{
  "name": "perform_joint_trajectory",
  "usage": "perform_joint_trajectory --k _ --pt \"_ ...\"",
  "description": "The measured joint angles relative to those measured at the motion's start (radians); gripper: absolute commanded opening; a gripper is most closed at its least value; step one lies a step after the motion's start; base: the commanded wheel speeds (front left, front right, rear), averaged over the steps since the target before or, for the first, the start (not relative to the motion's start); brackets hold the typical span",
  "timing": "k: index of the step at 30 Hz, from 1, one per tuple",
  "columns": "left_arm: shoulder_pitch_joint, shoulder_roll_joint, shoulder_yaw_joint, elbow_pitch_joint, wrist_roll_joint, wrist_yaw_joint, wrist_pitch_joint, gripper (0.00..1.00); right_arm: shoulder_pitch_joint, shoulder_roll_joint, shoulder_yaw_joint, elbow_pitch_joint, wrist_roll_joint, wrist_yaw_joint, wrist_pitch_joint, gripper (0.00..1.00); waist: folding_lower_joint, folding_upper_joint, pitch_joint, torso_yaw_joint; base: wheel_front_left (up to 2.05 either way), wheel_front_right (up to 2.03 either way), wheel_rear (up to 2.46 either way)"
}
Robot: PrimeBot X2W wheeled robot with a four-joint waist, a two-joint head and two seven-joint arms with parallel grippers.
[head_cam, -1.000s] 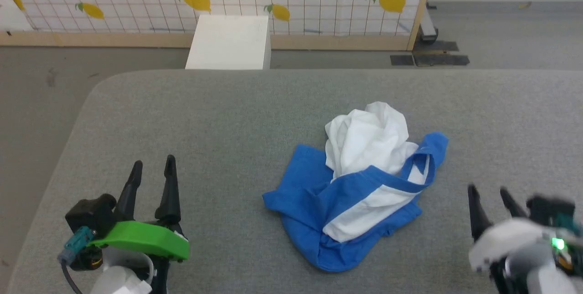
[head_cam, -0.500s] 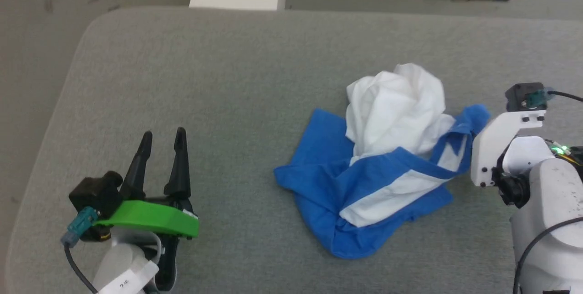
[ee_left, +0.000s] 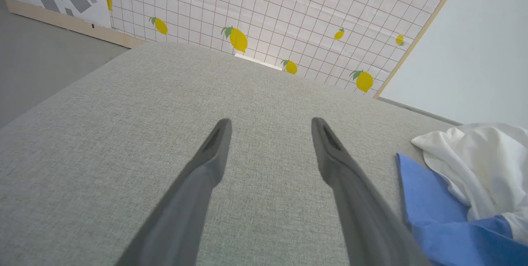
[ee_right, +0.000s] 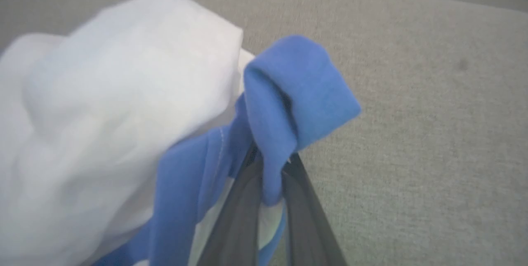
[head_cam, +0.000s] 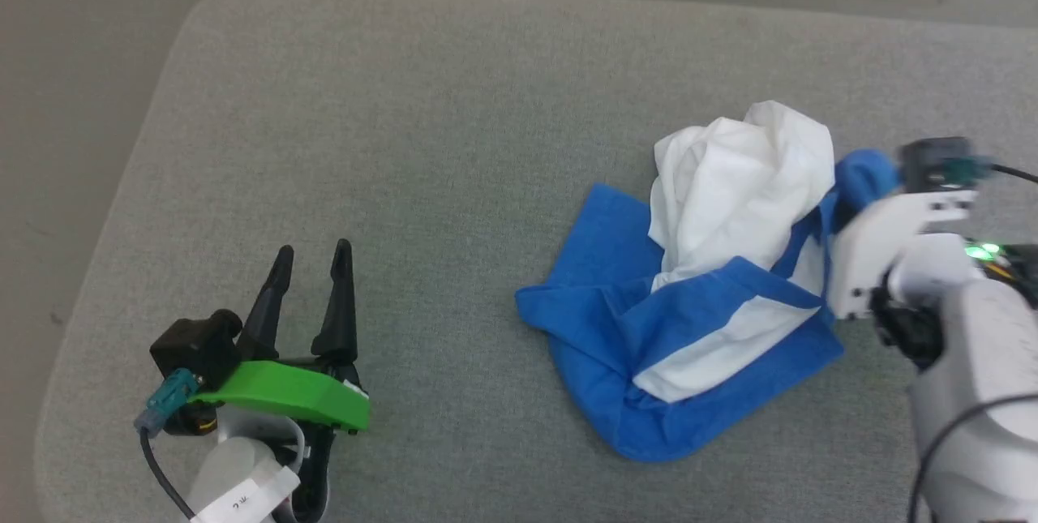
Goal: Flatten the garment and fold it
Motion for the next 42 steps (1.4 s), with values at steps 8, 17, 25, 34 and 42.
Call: perform_joint_trajectory --k 8,17,25,34,42 --pt "0.028 -0.01 0.002 0.008 0.005 -0.008 0.0 1.0 0.302 0.031 -0.272 -0.342 0.015 0.0 -0.055 0.0 0.0 0.0 -0.085 -0.036 0.0 0.0 0.0" --pt "0.039 -0.012 -0.014 0.034 0.009 -0.009 0.0 1.0 0.517 0.044 -0.22 -0.284 0.205 0.0 -0.008 1.0 -0.0001 0.0 -0.116 -0.082 0.0 0.0 0.0" --pt "-0.028 0.0 -0.103 0.031 -0.006 -0.009 0.157 1.0 0.501 0.048 -0.318 -0.347 0.198 0.0 -0.162 1.0 -0.0001 0.0 -0.149 -0.125 0.0 0.0 0.0" --pt "-0.453 0.027 -0.483 0.1 -0.134 -0.011 0.758 1.0 0.498 0.048 -0.339 -0.406 0.191 0.0 -0.157 1.0 -0.0002 0.0 -0.127 -0.177 0.0 0.0 0.0" --pt "-0.645 0.091 -0.742 0.158 -0.248 -0.013 1.004 1.0 0.466 0.049 -0.272 -0.355 0.236 0.0 -0.194 1.0 -0.0001 0.0 -0.055 -0.234 0.0 0.0 0.0"
